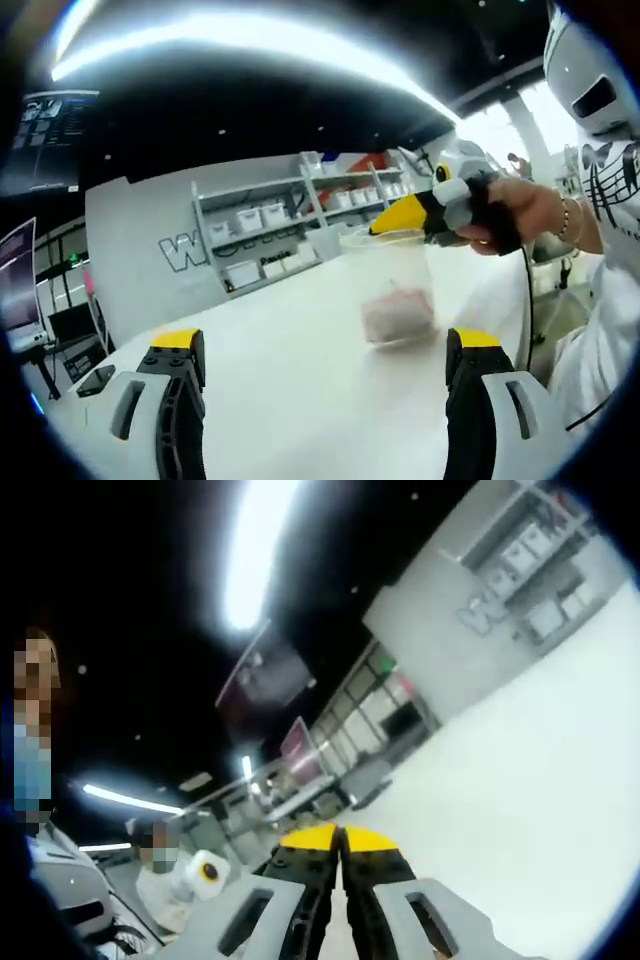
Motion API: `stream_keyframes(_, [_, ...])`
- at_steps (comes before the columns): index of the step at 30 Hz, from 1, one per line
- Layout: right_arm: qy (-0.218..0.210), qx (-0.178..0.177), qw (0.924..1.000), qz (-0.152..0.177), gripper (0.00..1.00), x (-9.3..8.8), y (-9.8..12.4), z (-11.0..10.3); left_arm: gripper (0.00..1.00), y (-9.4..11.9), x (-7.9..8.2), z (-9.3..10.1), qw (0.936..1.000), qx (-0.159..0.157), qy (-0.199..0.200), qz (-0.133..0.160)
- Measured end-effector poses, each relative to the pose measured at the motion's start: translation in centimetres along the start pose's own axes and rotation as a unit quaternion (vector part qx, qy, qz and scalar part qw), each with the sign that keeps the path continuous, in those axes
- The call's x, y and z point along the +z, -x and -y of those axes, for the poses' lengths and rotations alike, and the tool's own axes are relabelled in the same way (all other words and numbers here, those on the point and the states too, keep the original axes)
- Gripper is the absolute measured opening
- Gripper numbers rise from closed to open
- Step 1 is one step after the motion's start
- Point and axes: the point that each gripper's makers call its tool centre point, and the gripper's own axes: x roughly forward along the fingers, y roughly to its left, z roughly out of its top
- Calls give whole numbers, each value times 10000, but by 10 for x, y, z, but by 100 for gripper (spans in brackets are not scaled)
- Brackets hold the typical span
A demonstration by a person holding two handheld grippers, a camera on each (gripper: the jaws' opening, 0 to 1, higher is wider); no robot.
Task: Open the resealable bag by pulling the two sides of the seal apart until the entire bag opening is separated and visibly accessible.
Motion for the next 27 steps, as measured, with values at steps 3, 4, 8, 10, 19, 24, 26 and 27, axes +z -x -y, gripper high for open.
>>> stream_keyframes(3, [-15,22,10000,18,0,1,0,-1,100,0,-2,0,10000,7,-25,-25])
stream_keyframes(4, [-23,31,10000,23,0,2,0,-2,100,0,-2,0,10000,10,-22,-31])
stream_keyframes(8, [-30,64,10000,36,0,3,-1,-4,100,1,-4,-1,10000,28,27,-23])
stream_keyframes(10, [-27,84,10000,38,0,4,-1,-5,100,1,-5,-1,10000,28,50,-34])
stream_keyframes(19, [25,157,9999,36,0,8,-2,-12,99,1,-6,-2,9999,33,95,-13])
stream_keyframes(24, [51,205,9998,35,0,10,-3,-15,99,2,-6,-2,10000,24,83,10])
stream_keyframes(26, [44,217,9997,34,0,11,-4,-16,99,2,-7,-2,10000,29,83,-10])
stream_keyframes(27, [47,223,9997,33,0,11,-4,-17,99,2,-7,-2,10000,31,86,-18])
